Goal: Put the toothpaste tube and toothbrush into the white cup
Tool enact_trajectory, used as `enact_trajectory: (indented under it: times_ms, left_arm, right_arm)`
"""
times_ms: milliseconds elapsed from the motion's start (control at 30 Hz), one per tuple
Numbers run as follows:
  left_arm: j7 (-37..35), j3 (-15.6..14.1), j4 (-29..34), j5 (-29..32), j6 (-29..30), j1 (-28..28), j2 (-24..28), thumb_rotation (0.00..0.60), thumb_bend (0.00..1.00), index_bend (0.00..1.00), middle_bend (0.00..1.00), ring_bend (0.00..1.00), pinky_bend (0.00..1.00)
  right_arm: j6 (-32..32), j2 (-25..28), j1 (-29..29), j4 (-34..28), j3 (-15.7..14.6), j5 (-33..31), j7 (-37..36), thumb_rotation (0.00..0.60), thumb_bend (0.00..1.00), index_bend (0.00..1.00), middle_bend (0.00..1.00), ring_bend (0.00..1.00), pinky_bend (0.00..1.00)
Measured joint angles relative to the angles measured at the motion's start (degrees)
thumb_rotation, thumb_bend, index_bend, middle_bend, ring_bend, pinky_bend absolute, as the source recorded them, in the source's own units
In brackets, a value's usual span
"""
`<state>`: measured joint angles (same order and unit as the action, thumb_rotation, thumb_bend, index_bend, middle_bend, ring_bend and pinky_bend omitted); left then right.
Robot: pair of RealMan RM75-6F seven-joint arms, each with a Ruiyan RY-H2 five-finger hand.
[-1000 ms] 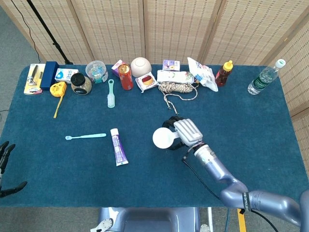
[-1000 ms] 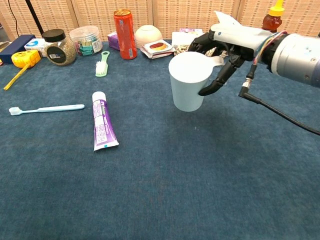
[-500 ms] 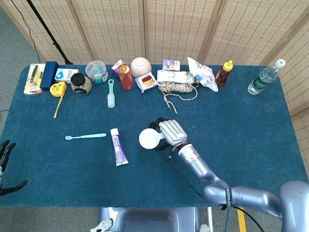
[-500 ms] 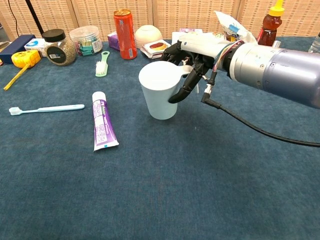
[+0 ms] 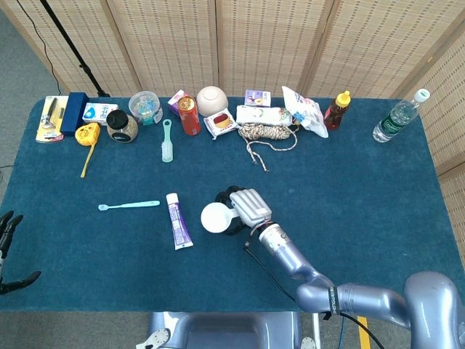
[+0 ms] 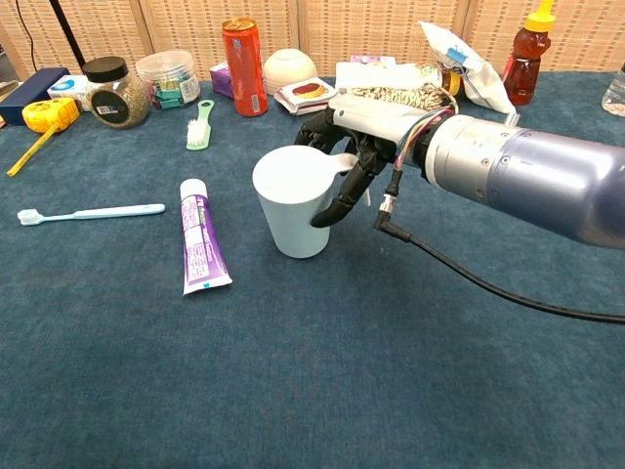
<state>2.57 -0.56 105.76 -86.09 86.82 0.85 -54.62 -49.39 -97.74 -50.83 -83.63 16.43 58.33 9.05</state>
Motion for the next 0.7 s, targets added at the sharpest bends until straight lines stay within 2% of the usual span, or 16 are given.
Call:
enact_trajectory:
  times_ms: [133,200,267,333,467,700]
  left_arm:
    - [-0.38,0.00,-0.08,-0.01,0.16,0.08,0.11,0.600,0.03,0.00,0.00,0.00,0.00]
    - [-0.69,-0.01,-0.14,-0.04,0.20,0.11,0.19,0.600,0.03,0.00,0.00,0.00,0.00]
    - [-0.78,-0.01,-0.24,-0.10,0.32,0.14,0.22,0.600,0.02,0.00,0.00,0.00,0.00]
    - [-0.87,-0.03,-0.23,-0.14,0.33,0.16,0.24,0.600,0.02,0.00,0.00,0.00,0.00]
    - [-0.83,-0.05,-0.17,-0.13,0.43,0.21,0.24,0.600,0.02,0.00,0.00,0.00,0.00]
    - [-1.03,-0.09,-0.16,-0.22,0.54,0.27,0.28,0.600,0.02,0.00,0.00,0.00,0.00]
  right_arm:
    - [0.12,0.14,0.09,-0.09,-0.32,0.69,-0.60,0.600,0.00,0.34,0.34,0.15,0.30]
    - [-0.14,0.26,0.24,0.10,-0.69,1.69,-0.68,0.600,0.00,0.25,0.25,0.08,0.28]
    - [-0.54,0.35,0.47,0.34,-1.21,2.96,-0.80,0.600,0.00,0.09,0.09,0.01,0.22]
    - [-0.72,0.63,0.81,0.35,-1.79,4.33,-1.59,0.600,0.00,0.01,0.01,0.00,0.17]
    - [-0.34,2.09,1.34,-0.34,-2.64,6.05,-3.21,0.600,0.00,0.00,0.00,0.00,0.07]
    - [-0.79,5.50,2.54,-4.25,-3.27,7.17,-3.59,0.600,0.00,0.00,0.00,0.00,0.00]
